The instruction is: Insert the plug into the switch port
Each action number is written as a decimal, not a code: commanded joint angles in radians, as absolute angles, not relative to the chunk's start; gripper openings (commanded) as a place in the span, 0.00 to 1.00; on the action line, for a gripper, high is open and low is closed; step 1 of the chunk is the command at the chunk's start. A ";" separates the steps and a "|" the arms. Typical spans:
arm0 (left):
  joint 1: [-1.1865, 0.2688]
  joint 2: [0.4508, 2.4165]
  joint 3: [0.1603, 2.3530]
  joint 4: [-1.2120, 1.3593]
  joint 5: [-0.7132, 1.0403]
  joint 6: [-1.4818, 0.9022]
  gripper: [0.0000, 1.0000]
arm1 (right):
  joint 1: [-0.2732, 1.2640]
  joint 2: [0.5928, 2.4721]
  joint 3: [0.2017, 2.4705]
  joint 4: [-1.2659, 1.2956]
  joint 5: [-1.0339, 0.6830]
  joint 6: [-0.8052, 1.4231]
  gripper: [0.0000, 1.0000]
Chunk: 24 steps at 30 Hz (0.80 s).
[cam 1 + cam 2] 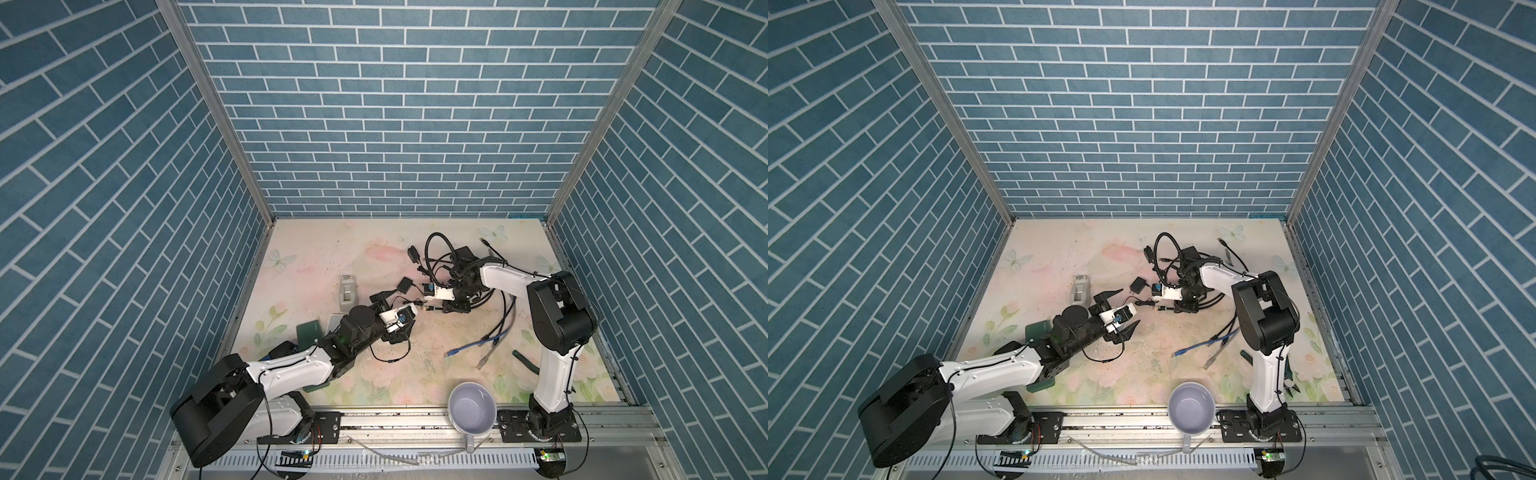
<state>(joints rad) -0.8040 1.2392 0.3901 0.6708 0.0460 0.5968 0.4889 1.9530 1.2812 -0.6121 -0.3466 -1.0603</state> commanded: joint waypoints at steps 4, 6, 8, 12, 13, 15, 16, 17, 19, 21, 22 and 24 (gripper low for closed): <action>-0.807 1.255 0.401 0.686 0.044 0.670 1.00 | 0.492 1.990 1.316 -0.653 -0.334 -1.151 0.00; -0.807 1.261 0.409 0.677 0.042 0.690 0.99 | 0.491 1.986 1.316 -0.655 -0.341 -1.172 0.00; -0.807 1.270 0.422 0.660 0.046 0.714 1.00 | 0.491 1.978 1.316 -0.657 -0.355 -1.190 0.00; -0.807 1.293 0.429 0.668 0.060 0.787 1.00 | 0.489 1.957 1.343 -0.698 -0.386 -1.220 0.00; -0.807 1.299 0.427 0.676 0.063 0.804 0.99 | 0.488 1.958 1.364 -0.729 -0.395 -1.220 0.00; -0.807 1.310 0.426 0.689 0.068 0.852 1.00 | 0.484 1.959 1.421 -0.810 -0.426 -1.223 0.00; -0.807 1.313 0.430 0.688 0.074 0.870 1.00 | 0.482 1.959 1.439 -0.836 -0.440 -1.223 0.00; -0.807 1.316 0.434 0.685 0.079 0.890 1.00 | 0.481 1.958 1.458 -0.861 -0.453 -1.223 0.00; -0.807 1.323 0.447 0.672 0.091 0.917 1.00 | 0.479 1.951 1.482 -0.900 -0.478 -1.226 0.00; -0.808 1.329 0.458 0.659 0.112 0.932 1.00 | 0.476 1.945 1.508 -0.948 -0.508 -1.228 0.00; -0.807 1.333 0.462 0.658 0.118 0.945 1.00 | 0.475 1.944 1.519 -0.968 -0.517 -1.228 0.00; -0.807 1.347 0.473 0.646 0.140 0.980 0.97 | 0.472 1.940 1.530 -1.001 -0.532 -1.230 0.00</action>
<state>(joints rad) -0.8040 1.3296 0.4404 0.6621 0.0952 0.9142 0.4793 1.9553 1.4929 -0.8703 -0.4580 -1.1618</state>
